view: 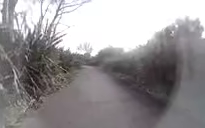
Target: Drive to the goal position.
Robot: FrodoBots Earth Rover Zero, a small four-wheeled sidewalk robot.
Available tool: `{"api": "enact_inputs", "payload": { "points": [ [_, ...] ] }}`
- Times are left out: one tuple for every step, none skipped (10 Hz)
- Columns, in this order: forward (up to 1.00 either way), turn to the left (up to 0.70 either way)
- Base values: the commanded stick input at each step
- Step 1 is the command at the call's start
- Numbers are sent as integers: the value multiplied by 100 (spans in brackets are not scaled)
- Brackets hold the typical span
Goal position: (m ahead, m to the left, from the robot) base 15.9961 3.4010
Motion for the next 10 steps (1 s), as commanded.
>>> {"api": "enact_inputs", "payload": {
  "points": [
    [70,0],
    [70,0],
    [70,0],
    [70,0],
    [70,0],
    [70,0],
    [70,0],
    [70,0],
    [70,0],
    [70,0]
  ]
}}
